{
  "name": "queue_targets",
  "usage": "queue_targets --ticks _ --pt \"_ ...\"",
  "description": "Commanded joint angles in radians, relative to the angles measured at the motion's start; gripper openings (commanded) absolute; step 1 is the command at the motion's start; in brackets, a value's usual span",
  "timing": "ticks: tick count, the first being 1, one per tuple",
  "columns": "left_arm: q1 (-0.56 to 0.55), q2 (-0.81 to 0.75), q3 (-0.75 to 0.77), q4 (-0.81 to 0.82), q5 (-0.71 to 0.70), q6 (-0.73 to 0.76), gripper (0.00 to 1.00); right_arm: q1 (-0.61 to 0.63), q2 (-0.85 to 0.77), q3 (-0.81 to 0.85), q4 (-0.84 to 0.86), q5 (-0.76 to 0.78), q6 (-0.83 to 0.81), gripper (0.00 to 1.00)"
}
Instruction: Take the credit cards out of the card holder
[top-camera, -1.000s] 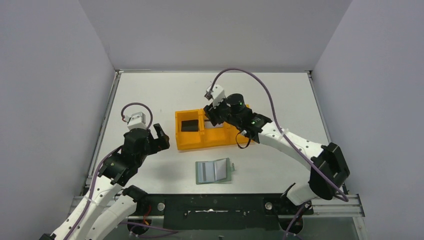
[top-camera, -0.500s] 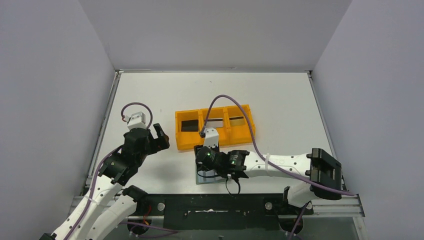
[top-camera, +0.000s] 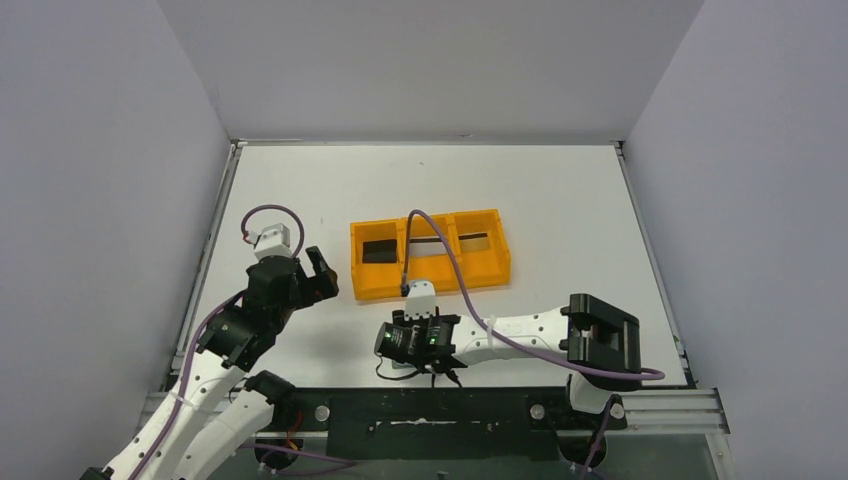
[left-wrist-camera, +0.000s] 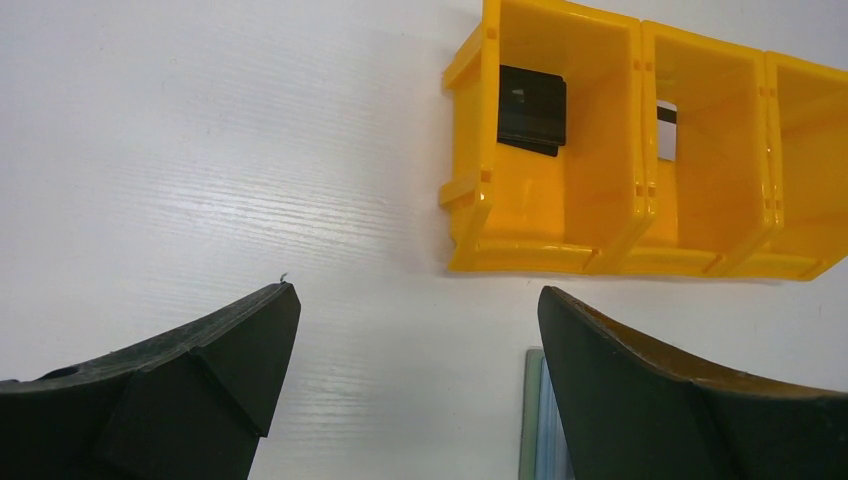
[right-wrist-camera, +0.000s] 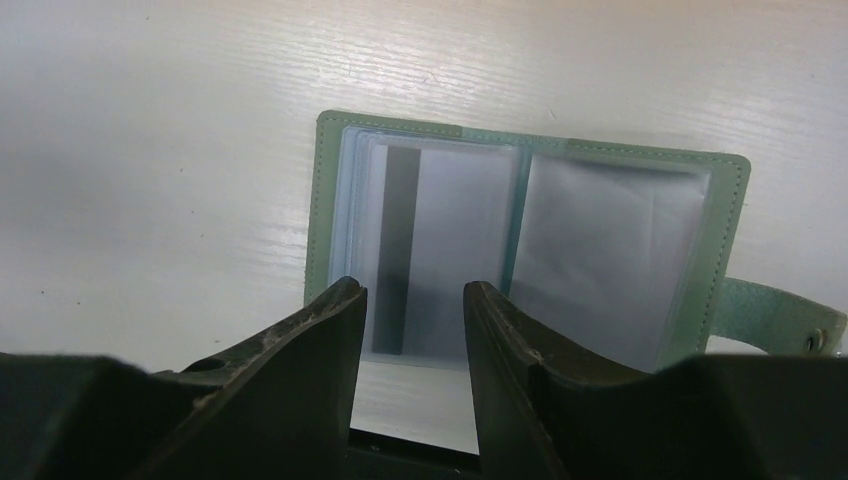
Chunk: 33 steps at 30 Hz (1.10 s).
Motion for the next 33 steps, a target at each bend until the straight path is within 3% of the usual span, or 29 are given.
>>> queue_targets --ticks 1,7,10,15,26,33 --pt "0.005 -0.009 0.005 0.029 -0.012 -0.006 0.92 0.002 0.008 0.04 0.003 0.048 0.035 0.41" --pt "0.006 -0.007 0.005 0.03 -0.01 -0.005 0.92 -0.003 0.065 0.049 -0.004 0.017 0.038 0.38" --pt "0.005 -0.003 0.005 0.032 -0.009 -0.006 0.92 -0.006 0.079 0.04 0.003 0.005 0.042 0.3" --pt "0.005 0.004 0.004 0.032 -0.005 -0.005 0.92 -0.009 0.094 0.033 -0.001 -0.006 0.049 0.26" --pt "0.005 0.006 0.005 0.032 -0.002 -0.005 0.92 -0.028 0.084 -0.01 0.071 -0.046 0.026 0.01" --pt "0.005 0.012 0.003 0.035 0.003 -0.003 0.92 -0.033 0.039 -0.021 0.121 -0.044 -0.012 0.0"
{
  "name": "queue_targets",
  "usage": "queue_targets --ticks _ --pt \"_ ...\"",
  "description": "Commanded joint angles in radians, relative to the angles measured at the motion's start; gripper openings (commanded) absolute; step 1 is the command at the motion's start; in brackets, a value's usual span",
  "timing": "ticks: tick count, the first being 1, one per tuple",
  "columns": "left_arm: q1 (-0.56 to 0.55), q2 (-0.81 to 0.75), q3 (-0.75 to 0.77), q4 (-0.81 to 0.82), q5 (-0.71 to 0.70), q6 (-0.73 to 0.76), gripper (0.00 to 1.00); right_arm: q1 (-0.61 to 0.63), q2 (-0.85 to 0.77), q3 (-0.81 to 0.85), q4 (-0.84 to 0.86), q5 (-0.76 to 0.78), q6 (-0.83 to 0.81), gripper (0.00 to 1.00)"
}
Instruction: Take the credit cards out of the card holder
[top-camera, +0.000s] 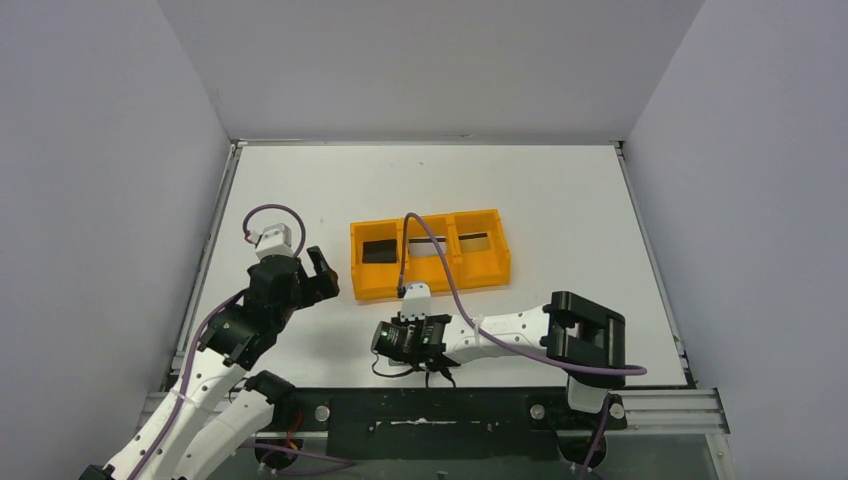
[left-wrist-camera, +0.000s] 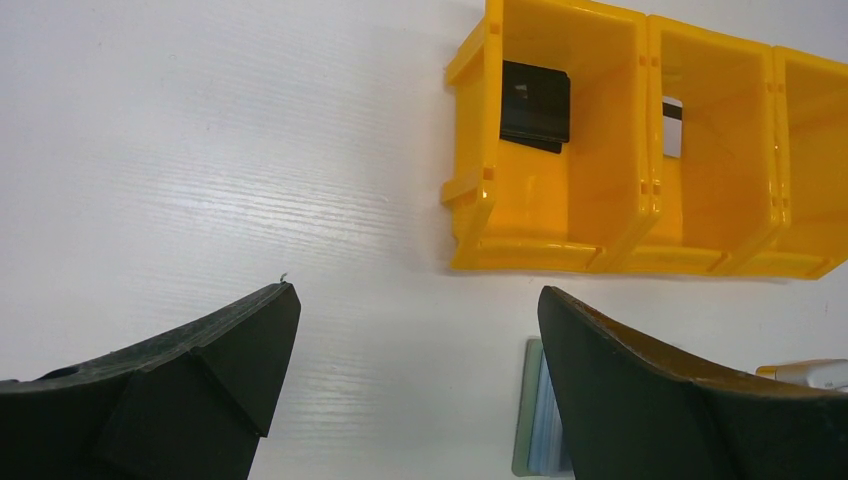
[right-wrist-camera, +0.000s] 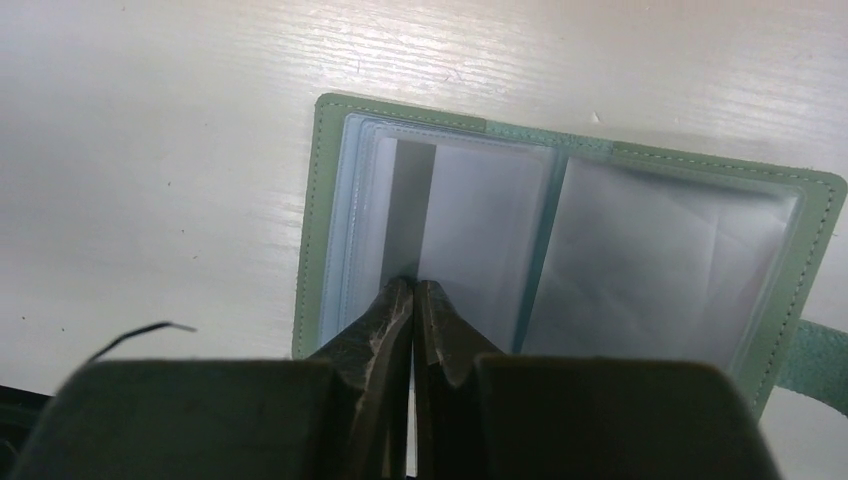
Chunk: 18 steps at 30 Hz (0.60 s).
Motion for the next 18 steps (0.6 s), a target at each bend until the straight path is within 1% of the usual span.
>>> queue_targets --ticks 1,6,11,12,15,16,18 --pt "0.005 0.001 0.003 0.036 0.001 -0.003 0.92 -0.008 -0.053 -0.018 0.057 0.001 -0.033 0.0" --pt "0.005 0.001 0.002 0.035 0.004 -0.003 0.92 -0.008 -0.127 -0.007 0.076 0.034 -0.069 0.0" --pt "0.005 0.001 0.003 0.035 0.004 -0.003 0.92 -0.011 -0.171 -0.026 0.061 0.057 -0.052 0.0" --pt "0.005 0.001 0.003 0.036 0.004 -0.003 0.92 -0.014 -0.171 -0.029 0.05 0.055 -0.039 0.03" --pt "0.006 0.004 0.003 0.037 0.006 -0.001 0.92 -0.021 -0.147 -0.022 0.002 0.051 0.003 0.26" --pt "0.007 0.005 0.003 0.037 0.006 -0.001 0.92 -0.021 -0.137 -0.016 -0.01 0.051 0.011 0.36" --pt "0.007 0.007 0.003 0.037 0.007 0.0 0.92 -0.02 -0.117 -0.006 -0.025 0.047 0.019 0.41"
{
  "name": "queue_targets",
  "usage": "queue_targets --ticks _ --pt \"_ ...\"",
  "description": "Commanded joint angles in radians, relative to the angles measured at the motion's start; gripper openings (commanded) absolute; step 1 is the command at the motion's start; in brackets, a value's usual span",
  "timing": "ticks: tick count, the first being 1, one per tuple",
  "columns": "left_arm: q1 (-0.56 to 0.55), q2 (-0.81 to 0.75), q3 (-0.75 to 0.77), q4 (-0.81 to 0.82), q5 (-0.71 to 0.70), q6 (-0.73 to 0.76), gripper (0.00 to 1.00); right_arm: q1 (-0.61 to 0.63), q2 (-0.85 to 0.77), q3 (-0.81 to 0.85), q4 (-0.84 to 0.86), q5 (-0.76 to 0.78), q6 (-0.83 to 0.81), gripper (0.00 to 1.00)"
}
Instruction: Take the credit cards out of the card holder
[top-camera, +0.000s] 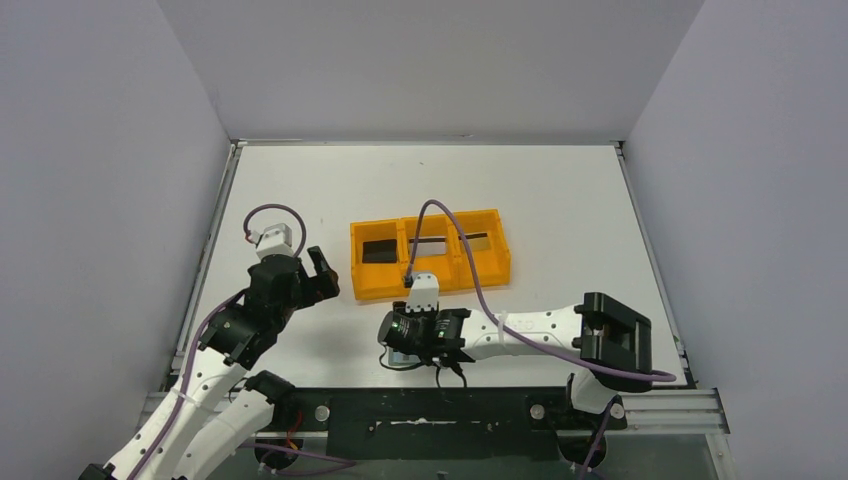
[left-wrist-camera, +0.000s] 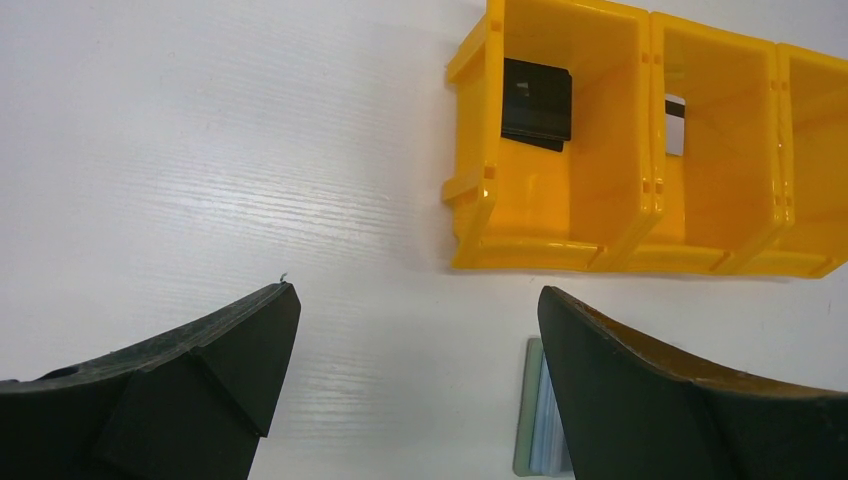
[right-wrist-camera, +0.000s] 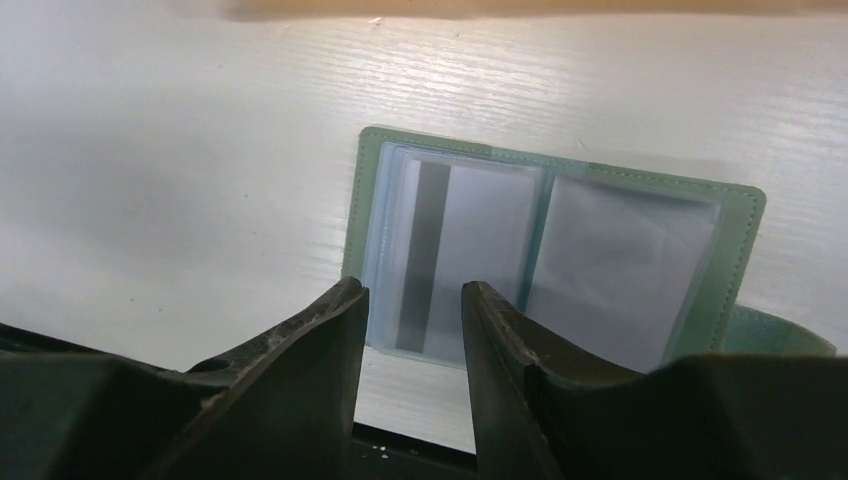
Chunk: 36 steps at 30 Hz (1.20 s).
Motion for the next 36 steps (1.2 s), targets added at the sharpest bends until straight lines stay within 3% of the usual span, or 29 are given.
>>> queue_targets --ticks 1,11,25,32,36 --pt "0.007 0.002 0.002 0.038 0.007 0.0 0.92 -0.008 0.03 0.018 -0.045 0.039 0.044 0.42" --pt "0.008 0.001 0.003 0.037 0.007 0.0 0.92 -0.02 0.152 0.055 -0.069 -0.013 0.041 0.42" --pt "0.01 0.003 0.003 0.038 0.009 -0.001 0.92 -0.021 0.128 0.017 -0.05 -0.008 0.049 0.03" --pt "0.01 0.003 0.003 0.039 0.01 -0.002 0.92 -0.024 0.079 0.006 -0.015 -0.003 0.025 0.0" --pt "0.01 0.001 0.005 0.045 0.034 0.001 0.92 -0.031 -0.002 -0.06 0.113 -0.026 -0.018 0.0"
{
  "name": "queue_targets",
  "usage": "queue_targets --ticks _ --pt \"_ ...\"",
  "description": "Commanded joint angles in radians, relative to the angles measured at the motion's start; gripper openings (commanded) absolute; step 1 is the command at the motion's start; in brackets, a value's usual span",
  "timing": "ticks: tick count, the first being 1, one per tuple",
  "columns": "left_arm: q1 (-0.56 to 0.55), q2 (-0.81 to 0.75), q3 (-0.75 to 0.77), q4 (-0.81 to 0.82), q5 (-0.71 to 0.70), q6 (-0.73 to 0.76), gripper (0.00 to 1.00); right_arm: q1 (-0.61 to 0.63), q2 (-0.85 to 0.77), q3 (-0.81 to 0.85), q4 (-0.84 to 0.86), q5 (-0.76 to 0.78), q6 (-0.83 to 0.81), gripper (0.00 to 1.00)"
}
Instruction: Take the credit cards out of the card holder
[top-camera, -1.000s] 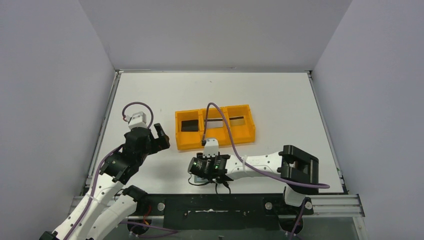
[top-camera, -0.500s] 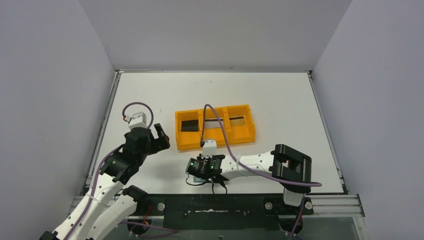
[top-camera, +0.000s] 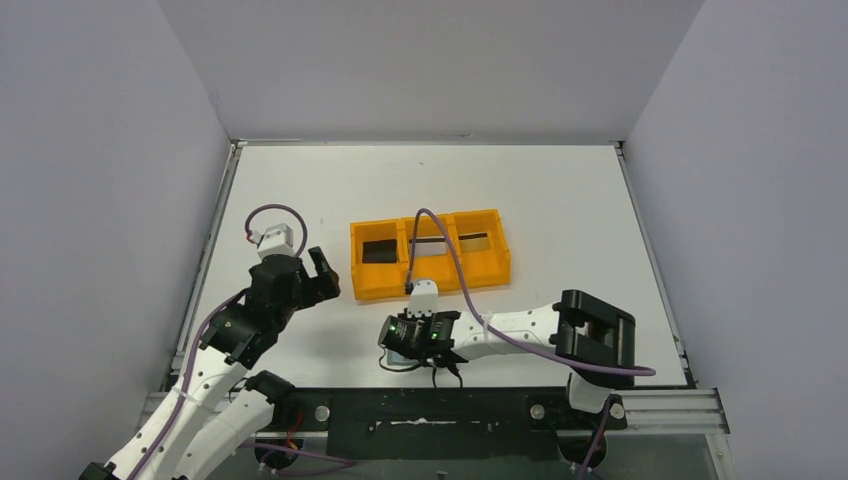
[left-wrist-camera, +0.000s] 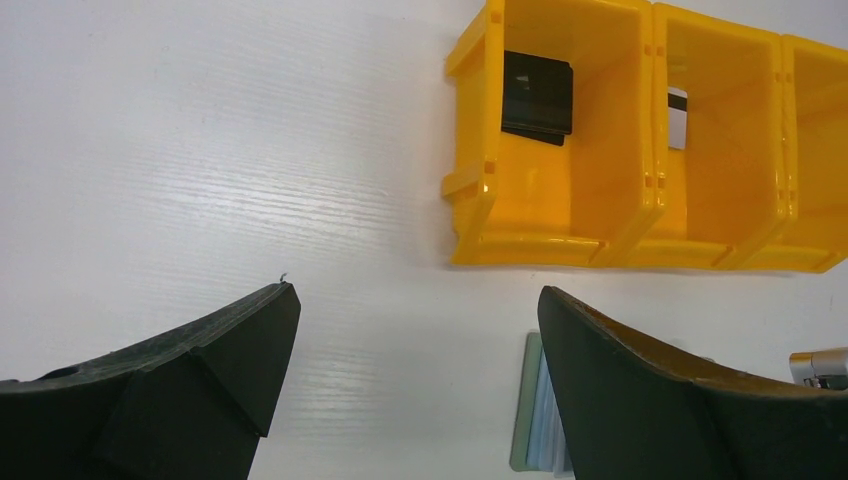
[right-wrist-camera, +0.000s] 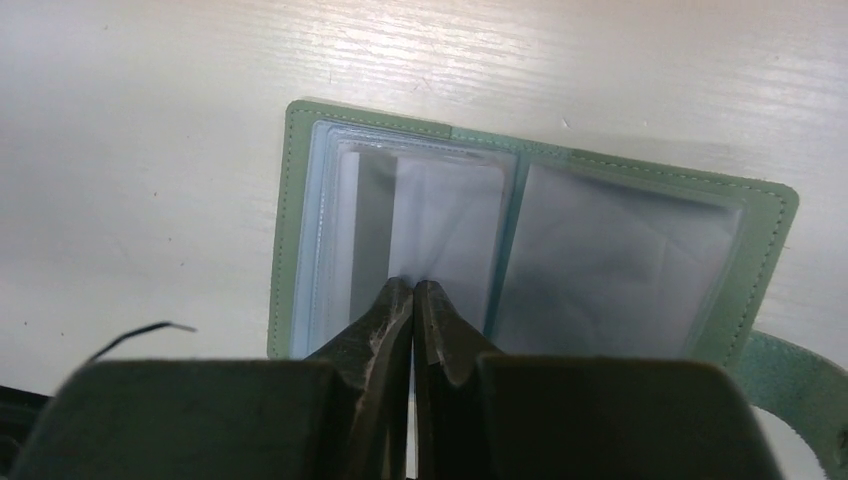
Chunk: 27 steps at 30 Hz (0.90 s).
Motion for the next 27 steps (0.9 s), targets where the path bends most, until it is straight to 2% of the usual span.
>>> queue_targets --ticks 1,6,8,14,17,20,27 --pt "0.008 -0.007 0.012 0.048 0.046 0.005 0.92 -0.014 -0.134 -0.077 0.166 -0.008 -0.05 0.0" --pt "0.008 -0.01 0.009 0.091 0.181 0.001 0.92 -0.033 -0.242 -0.219 0.387 -0.065 -0.08 0.01" --pt "0.008 -0.013 -0.013 0.143 0.286 -0.034 0.92 -0.042 -0.273 -0.267 0.443 -0.079 -0.074 0.01" --pt "0.008 0.031 -0.176 0.455 0.657 -0.176 0.89 -0.078 -0.349 -0.403 0.579 -0.115 -0.035 0.01" --pt "0.006 0.093 -0.233 0.562 0.773 -0.229 0.81 -0.088 -0.369 -0.45 0.615 -0.117 -0.013 0.01" --pt "-0.003 0.152 -0.265 0.615 0.844 -0.258 0.76 -0.094 -0.382 -0.486 0.638 -0.116 0.008 0.01" --pt "-0.081 0.24 -0.29 0.669 0.815 -0.29 0.74 -0.113 -0.41 -0.56 0.702 -0.13 0.051 0.01"
